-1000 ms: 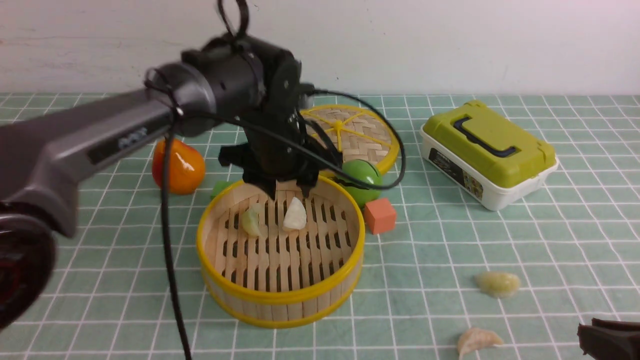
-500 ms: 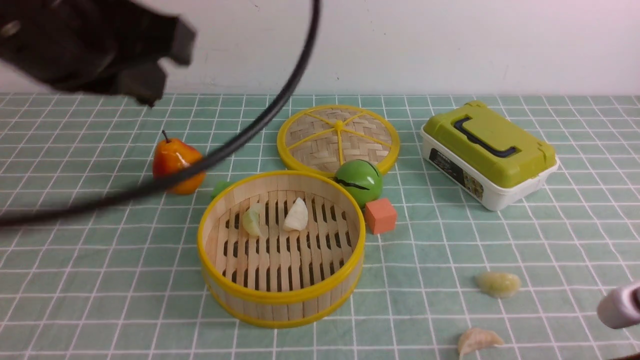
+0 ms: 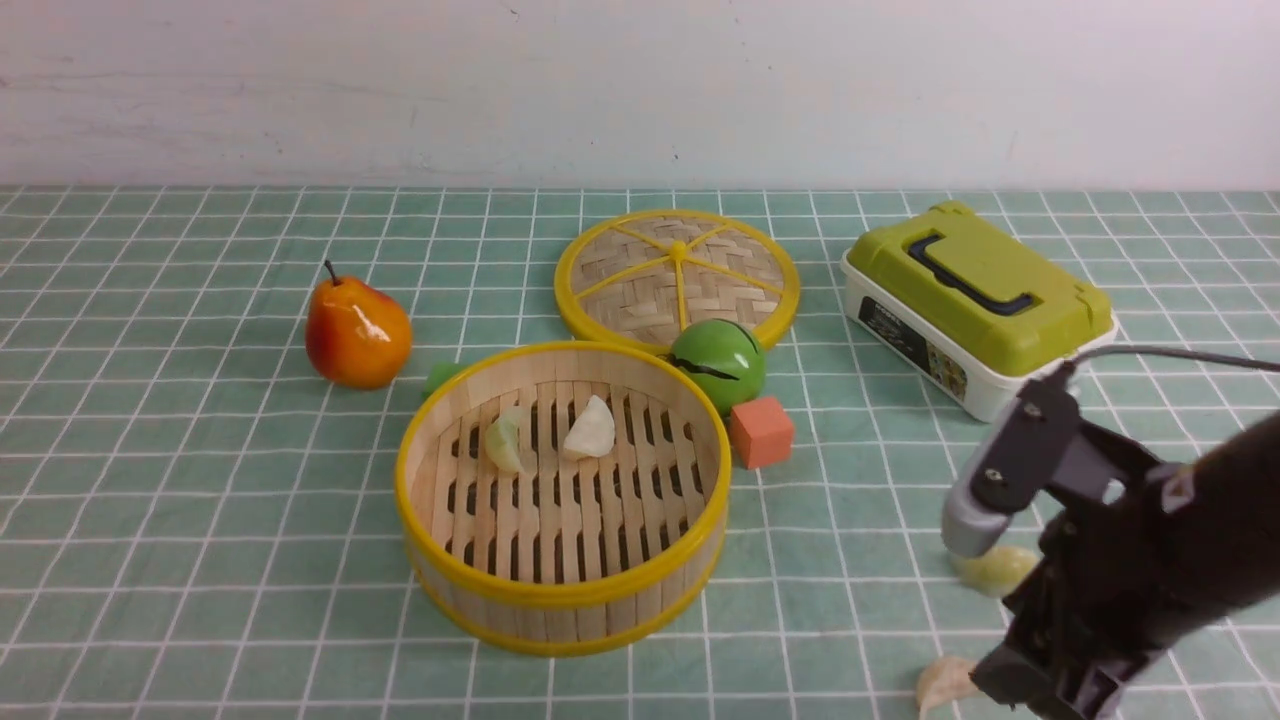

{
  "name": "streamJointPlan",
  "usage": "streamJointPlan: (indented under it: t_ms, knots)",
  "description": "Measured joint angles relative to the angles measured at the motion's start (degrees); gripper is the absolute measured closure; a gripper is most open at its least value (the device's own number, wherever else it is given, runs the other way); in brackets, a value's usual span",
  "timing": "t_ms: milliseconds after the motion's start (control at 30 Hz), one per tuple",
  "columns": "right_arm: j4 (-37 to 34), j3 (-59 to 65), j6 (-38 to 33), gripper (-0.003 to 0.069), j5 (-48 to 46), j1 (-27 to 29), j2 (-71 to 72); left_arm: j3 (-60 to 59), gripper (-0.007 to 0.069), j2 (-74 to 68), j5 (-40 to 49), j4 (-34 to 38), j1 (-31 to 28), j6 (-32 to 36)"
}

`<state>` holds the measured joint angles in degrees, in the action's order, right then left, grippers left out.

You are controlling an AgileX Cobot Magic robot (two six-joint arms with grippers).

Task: Put the dumplings into the steamer on the table with the blue tablecloth.
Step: 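Reach for and grasp a dumpling lying on the table beside the steamer, then place the dumpling in the bamboo steamer basket with the right gripper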

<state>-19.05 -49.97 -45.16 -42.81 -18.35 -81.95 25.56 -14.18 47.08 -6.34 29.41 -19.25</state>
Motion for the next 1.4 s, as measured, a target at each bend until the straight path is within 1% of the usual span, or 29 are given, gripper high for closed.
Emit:
streamJointPlan:
  t_ms: [33, 100, 167, 233, 267, 400, 500, 600, 633, 667, 733, 767, 833, 933, 1067, 1133, 1167, 1200, 1267, 1333, 1400]
  knots:
    - [0.0, -1.3, -3.3, 0.0205, 0.5, 0.0, -2.0, -0.9, 0.0638, 2.7, -0.7, 0.0, 0.0, 0.0]
    - [0.0, -2.7, -6.8, 0.0205, 0.9, 0.0, -4.4, -1.5, 0.0638, 5.9, -1.7, -0.2, 0.0, 0.1]
    - [0.5, -4.8, -13.5, 0.0205, 1.3, 0.0, -9.2, -1.7, 0.0638, 11.2, -3.0, -1.2, 0.0, 1.0]
    - [1.0, -5.6, -15.1, 0.0205, 1.3, 0.0, -11.1, -1.7, 0.0638, 13.1, -3.3, -1.8, 0.0, 1.1]
    - [2.3, -6.2, -16.3, 0.0207, 1.1, 0.0, -13.2, -1.7, 0.0638, 14.0, -3.4, -2.2, 0.0, 1.1]
    - [5.0, -6.7, -17.2, 0.0232, -1.0, 0.0, -16.4, -2.5, 0.0638, 13.5, -4.2, -2.6, 0.0, 1.2]
    - [5.5, -6.7, -17.7, 0.0267, -1.7, 0.0, -17.8, -3.9, 0.0638, 12.2, -6.8, -3.7, 0.0, 1.2]
    - [5.6, -6.7, -17.9, 0.0337, -0.8, 0.0, -19.0, -5.9, 0.0638, 10.7, -9.6, -4.4, 0.0, 1.2]
    - [5.6, -6.7, -17.9, 0.0343, -0.7, 0.0, -19.1, -6.0, 0.0638, 10.6, -9.7, -4.4, 0.0, 1.2]
    - [5.6, -6.7, -18.0, 0.0393, 0.2, 0.0, -19.4, -6.3, 0.0638, 10.4, -10.1, -4.6, 0.0, 1.3]
    - [5.5, -6.7, -17.6, 0.0459, 0.5, 0.0, -19.5, -6.3, 0.0638, 10.1, -10.6, -4.7, 0.0, 1.3]
    - [5.4, -6.8, -17.2, 0.0471, 0.5, 0.0, -19.5, -6.3, 0.0638, 10.1, -10.7, -4.7, 0.0, 1.3]
    - [4.6, -6.8, -14.8, 0.0475, 0.6, 0.0, -19.5, -6.3, 0.0638, 10.1, -10.9, -4.8, 0.0, 1.3]
    - [2.5, -6.8, -8.9, 0.0475, 0.8, -0.1, -19.5, -6.3, 0.0638, 10.1, -10.9, -4.8, 0.0, 1.3]
    - [0.7, -9.3, 2.4, 0.0475, -1.7, -0.1, -19.5, -6.3, 0.0638, 10.1, -10.9, -5.0, 0.0, 1.3]
    - [-0.5, -12.2, 7.6, 0.0475, -4.2, -0.1, -19.5, -6.3, 0.0638, 10.1, -10.9, -5.1, 0.0, 1.3]
    - [-2.1, -14.5, 12.5, 0.0475, -6.8, -0.1, -19.5, -6.3, 0.0638, 10.1, -10.9, -5.2, 0.0, 1.3]
    - [-3.2, -16.7, 14.6, 0.0475, -8.5, -0.3, -19.5, -6.3, 0.0637, 10.1, -10.9, -5.2, 0.0, 1.3]
    - [-6.4, -21.3, 18.6, 0.0475, -11.3, -1.2, -19.5, -6.3, 0.0636, 10.1, -10.9, -5.3, 0.0, 1.3]
    - [-8.2, -23.7, 20.0, 0.0475, -12.2, -2.4, -19.5, -6.3, 0.0636, 10.1, -10.9, -5.4, 0.0, 1.3]
    - [-11.1, -29.3, 22.2, 0.0475, -11.6, -6.7, -19.9, -6.3, 0.0634, 10.1, -10.9, -5.4, 0.0, 1.3]
